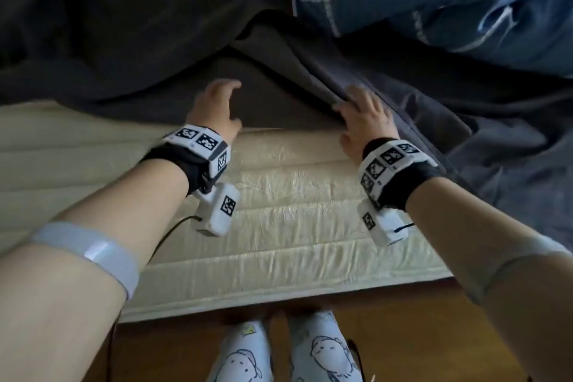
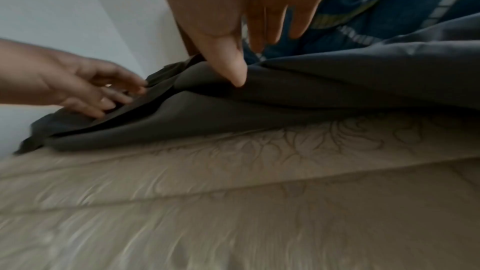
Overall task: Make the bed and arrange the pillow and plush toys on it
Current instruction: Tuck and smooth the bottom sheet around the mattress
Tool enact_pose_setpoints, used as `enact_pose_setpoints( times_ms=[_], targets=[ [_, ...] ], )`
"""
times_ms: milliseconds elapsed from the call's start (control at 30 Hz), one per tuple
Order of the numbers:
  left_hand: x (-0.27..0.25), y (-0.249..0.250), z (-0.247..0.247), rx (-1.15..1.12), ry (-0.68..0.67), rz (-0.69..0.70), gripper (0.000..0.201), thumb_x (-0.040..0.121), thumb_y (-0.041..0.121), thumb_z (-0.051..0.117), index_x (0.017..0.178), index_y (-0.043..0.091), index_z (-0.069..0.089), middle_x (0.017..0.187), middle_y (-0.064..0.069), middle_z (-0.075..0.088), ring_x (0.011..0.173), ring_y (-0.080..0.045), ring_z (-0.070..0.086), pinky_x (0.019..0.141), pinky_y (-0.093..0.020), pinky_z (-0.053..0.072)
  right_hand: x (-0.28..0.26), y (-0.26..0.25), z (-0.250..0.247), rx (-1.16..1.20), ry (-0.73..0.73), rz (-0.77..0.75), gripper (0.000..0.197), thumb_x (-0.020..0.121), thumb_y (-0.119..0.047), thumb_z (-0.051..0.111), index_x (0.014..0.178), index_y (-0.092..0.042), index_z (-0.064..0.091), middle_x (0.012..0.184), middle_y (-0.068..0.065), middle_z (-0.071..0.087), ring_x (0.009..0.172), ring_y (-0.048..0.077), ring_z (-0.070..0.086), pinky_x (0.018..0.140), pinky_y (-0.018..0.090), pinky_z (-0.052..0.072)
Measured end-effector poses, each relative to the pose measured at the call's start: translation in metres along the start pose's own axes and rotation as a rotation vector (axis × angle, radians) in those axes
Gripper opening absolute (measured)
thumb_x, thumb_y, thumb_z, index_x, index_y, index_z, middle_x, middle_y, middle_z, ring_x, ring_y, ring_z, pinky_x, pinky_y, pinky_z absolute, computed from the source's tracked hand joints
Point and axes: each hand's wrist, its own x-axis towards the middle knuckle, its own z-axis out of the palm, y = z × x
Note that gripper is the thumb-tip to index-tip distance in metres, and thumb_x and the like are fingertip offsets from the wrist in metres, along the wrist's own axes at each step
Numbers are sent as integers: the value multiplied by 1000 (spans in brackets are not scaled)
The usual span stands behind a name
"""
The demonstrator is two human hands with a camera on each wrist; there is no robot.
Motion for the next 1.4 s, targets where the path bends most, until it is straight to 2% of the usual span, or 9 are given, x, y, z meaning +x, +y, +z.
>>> enact_pose_setpoints(
  times_ms=[133, 333, 500, 700, 833, 967, 1133, 1300, 1400],
  targets=[
    [30, 8, -6, -9, 80, -12, 62, 83, 8, 61, 140, 17, 37, 151, -5, 30, 137, -26, 32, 112, -36, 29, 21, 20, 1, 164, 97, 289, 60, 87, -29, 58, 140, -23, 31, 152, 8, 16, 143, 29, 12, 114, 45, 17],
    [53, 36, -2, 12, 175, 47, 59, 90, 14, 48, 144, 30, 28, 157, 6, 15, 141, -26, 22, 109, -41, 30, 27, 41, 15, 408, -93, 546, 64, 84, -33, 58, 140, -22, 29, 141, 10, 39, 130, 32, 37, 108, 43, 25],
    [66, 63, 9, -14, 114, 68, 50, 95, 24, 40, 143, 34, 29, 156, 9, 22, 140, -23, 25, 111, -41, 27, 15, 60, 19, 259, -103, 545, 75, 80, -43, 63, 142, -27, 24, 143, 10, 32, 133, 30, 26, 110, 44, 18],
    [46, 79, 31, -31, 14, 79, 46, 96, 27, 39, 140, 38, 33, 153, 15, 26, 140, -18, 26, 109, -46, 24, 6, 79, 19, 321, -334, 440, 53, 84, -26, 61, 132, -22, 41, 125, 10, 57, 119, 33, 48, 96, 34, 34],
    [33, 112, 30, 54, -44, 273, 58, 89, 29, 53, 140, 43, 29, 154, 19, 19, 143, -15, 19, 110, -46, 18, -34, 82, 5, 426, -208, 265, 40, 85, -15, 62, 124, -17, 53, 92, 4, 54, 93, 23, 57, 74, 23, 36],
    [18, 144, 38, 248, -322, 396, 64, 86, 45, 55, 141, 50, 22, 156, 21, 8, 147, -14, 2, 113, -51, 5, -82, 82, -5, 379, -99, 74, 35, 85, -12, 62, 118, -20, 59, 84, -4, 52, 78, 12, 50, 70, 22, 37],
    [-18, 137, 46, 415, -438, 394, 35, 84, 54, 51, 110, 32, 61, 137, 21, 48, 143, -5, 17, 113, -51, -5, -123, 95, -9, 463, -46, 122, 25, 79, -3, 61, 99, -17, 66, 75, -2, 51, 72, 14, 49, 63, 20, 33],
    [-58, 136, 49, 551, -501, 390, 13, 81, 39, 61, 80, 28, 54, 101, 10, 66, 115, -13, 52, 112, -35, 14, -161, 95, -8, 400, -105, 98, 17, 83, -8, 56, 95, -17, 62, 80, -1, 51, 76, 18, 51, 66, 23, 36],
    [-91, 142, 48, 555, -511, 358, 19, 80, 30, 60, 69, 26, 45, 84, 5, 58, 96, -24, 59, 83, -32, 42, -188, 91, -13, 296, -155, 78, 12, 87, -12, 51, 96, -16, 58, 89, 5, 59, 86, 26, 57, 67, 26, 38]
  ],
)
